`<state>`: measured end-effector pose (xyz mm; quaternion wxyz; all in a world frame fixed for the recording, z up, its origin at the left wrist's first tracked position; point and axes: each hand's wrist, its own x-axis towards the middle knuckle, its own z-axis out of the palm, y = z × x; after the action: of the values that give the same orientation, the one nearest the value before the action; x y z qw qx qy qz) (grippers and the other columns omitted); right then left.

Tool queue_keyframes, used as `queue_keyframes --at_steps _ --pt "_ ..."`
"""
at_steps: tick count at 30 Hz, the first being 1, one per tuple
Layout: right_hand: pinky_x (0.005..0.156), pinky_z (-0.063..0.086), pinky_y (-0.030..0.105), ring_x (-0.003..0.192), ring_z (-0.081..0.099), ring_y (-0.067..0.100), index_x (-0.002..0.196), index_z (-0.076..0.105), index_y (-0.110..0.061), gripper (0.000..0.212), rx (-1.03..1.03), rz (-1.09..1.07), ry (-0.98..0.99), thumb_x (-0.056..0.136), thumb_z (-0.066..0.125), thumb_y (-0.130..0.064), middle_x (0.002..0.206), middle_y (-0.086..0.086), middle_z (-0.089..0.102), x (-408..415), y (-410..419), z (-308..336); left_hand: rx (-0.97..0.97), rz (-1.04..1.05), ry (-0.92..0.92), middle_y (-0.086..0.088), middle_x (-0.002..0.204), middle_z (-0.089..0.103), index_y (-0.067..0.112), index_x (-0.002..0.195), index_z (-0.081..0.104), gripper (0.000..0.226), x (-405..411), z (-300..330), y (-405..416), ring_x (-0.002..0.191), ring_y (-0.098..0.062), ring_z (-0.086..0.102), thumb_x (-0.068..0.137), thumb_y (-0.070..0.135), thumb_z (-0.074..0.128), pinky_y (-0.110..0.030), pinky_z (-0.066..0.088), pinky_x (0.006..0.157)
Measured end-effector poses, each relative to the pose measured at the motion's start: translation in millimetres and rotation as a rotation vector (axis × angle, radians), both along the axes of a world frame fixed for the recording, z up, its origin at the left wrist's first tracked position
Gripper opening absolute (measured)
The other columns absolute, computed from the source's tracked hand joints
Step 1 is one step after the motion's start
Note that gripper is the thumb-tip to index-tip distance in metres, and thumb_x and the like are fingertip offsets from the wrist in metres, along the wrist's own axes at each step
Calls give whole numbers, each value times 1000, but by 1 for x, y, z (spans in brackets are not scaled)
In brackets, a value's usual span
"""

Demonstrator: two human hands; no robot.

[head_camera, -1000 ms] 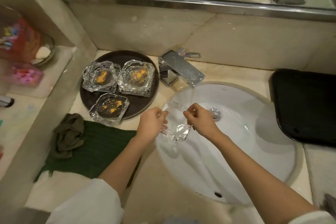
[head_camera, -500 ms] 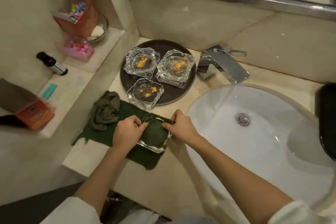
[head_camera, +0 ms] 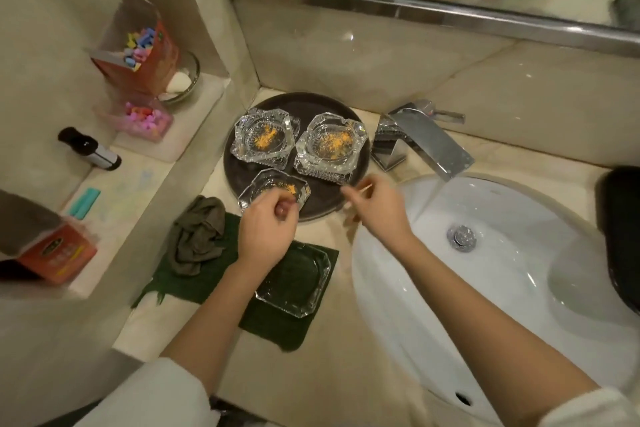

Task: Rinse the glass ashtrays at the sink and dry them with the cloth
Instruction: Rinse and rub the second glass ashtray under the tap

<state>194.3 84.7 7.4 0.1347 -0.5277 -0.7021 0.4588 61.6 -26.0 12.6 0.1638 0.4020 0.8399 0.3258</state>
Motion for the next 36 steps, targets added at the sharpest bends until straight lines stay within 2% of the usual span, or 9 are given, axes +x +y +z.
queue_keyframes --at_steps 4,7,9,13,18,23,27,31,36 --pt "73 55 47 76 67 32 109 49 -8 39 -32 -184 69 91 50 -43 89 12 66 -12 38 7 74 107 -130 -2 112 58 10 123 55 32 -6 11 62 99 -12 54 93 21 53 -22 41 84" --pt "77 55 48 81 66 33 101 46 -14 34 -120 -201 67 90 48 -46 93 13 66 -29 50 5 -10 154 -174 -9 133 50 8 135 45 44 -13 7 95 123 -22 46 96 27 49 -34 38 101" --pt "78 53 46 88 64 34 95 46 -14 30 -146 -226 77 89 49 -43 95 12 63 -37 53 4 -61 178 -152 -11 134 51 5 134 47 44 -16 4 105 126 -25 44 96 28 47 -35 36 101" --pt "64 34 28 78 50 22 91 46 -10 19 -60 -230 23 92 50 -28 85 6 54 -42 56 2 -150 190 -76 -10 123 60 8 127 55 38 -19 2 115 120 -26 49 94 26 52 -32 39 85" --pt "50 27 25 64 45 12 110 53 -3 22 40 -225 37 92 48 -16 68 -5 45 -40 56 10 -80 261 -153 -4 122 60 12 125 56 34 -11 16 107 92 -14 54 91 18 57 -24 39 74" --pt "68 45 37 70 52 17 106 56 -3 22 59 -91 95 93 51 -20 73 -1 53 -13 41 11 45 191 -408 1 104 58 12 123 55 35 3 25 77 80 -5 53 89 8 58 -16 42 64" --pt "69 53 45 67 57 21 104 57 -6 16 38 -72 128 93 51 -17 69 -5 53 30 22 -7 -32 48 -526 6 93 57 15 106 50 18 29 22 58 77 -4 55 90 13 58 -11 45 55" --pt "68 46 30 63 59 12 101 54 -11 12 -57 -153 130 93 46 -7 73 3 64 74 9 -21 -176 -127 -614 1 89 64 12 109 47 24 55 9 63 70 -7 64 90 17 60 -31 55 69" --pt "73 46 26 77 62 15 117 45 -11 25 -263 -296 170 93 52 -12 103 8 58 108 15 -29 -285 -291 -794 -5 89 58 9 119 47 27 97 -15 80 61 -5 64 93 1 48 -21 49 52"
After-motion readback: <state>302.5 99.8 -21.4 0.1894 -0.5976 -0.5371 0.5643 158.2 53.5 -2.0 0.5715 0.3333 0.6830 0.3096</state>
